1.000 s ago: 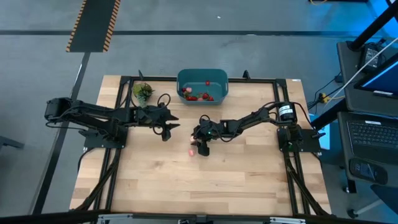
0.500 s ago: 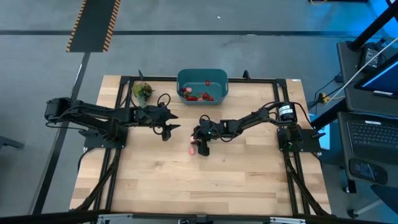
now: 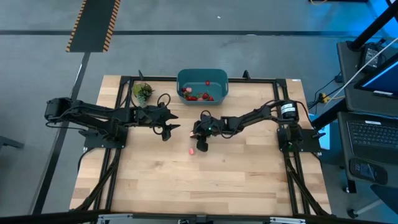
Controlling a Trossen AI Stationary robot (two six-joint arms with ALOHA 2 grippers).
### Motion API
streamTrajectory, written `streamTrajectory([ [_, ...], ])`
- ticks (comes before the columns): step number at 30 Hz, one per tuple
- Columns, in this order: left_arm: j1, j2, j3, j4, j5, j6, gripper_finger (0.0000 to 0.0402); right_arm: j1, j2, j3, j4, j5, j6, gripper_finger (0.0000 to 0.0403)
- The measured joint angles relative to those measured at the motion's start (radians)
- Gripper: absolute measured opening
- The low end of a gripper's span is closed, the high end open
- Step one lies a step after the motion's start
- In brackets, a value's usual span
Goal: Pick and placing Produce into tupperware
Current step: Put the pink peach into the blue bin
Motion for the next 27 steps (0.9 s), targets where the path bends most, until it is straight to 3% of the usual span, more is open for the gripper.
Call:
streamTrajectory([
  [11, 0.0, 0.0, 0.0, 0.0, 0.0, 0.0, 0.0196, -0.115, -0.235, 0.001, 0.014, 0.002, -0.038, 0.0106],
  [19, 0.0, 0.0, 0.0, -0.001, -0.001, 0.0, 0.0196, -0.178, -0.317, 0.001, 0.122, -0.022, -0.133, 0.0104],
  [23, 0.0, 0.0, 0.0, -0.001, -0.001, 0.0, 0.0196, -0.225, -0.321, 0.001, 0.158, -0.138, -0.131, 0.0104],
  [27, 0.0, 0.0, 0.0, -0.001, -0.001, 0.0, 0.0196, -0.283, -0.321, 0.001, 0.143, -0.399, -0.111, 0.0104],
])
